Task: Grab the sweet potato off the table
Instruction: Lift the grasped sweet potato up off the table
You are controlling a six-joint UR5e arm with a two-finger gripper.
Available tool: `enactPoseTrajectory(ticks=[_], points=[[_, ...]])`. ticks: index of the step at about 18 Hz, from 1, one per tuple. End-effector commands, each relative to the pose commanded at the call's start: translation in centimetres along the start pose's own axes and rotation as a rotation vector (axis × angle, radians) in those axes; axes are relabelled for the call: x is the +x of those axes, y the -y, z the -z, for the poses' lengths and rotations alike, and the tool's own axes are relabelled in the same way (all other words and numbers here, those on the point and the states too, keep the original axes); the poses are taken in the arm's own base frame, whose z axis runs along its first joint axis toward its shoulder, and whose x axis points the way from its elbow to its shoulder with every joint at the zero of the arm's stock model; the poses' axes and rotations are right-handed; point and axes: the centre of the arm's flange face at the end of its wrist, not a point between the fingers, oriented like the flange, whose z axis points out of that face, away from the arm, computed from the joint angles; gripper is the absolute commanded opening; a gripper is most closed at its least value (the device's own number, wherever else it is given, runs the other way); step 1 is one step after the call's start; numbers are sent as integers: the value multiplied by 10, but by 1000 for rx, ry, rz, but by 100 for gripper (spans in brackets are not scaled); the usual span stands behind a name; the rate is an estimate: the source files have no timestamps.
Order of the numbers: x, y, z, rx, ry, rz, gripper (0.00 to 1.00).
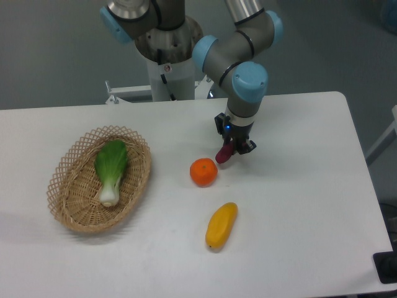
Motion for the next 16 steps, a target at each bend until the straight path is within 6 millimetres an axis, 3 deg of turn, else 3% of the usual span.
enactPoseTrajectory(ticks=[6, 13, 16], points=[[-28, -9, 42, -46, -9, 9, 13], [-84, -28, 123, -30, 15, 52, 13], [-114, -39, 144, 2, 17, 75, 13]])
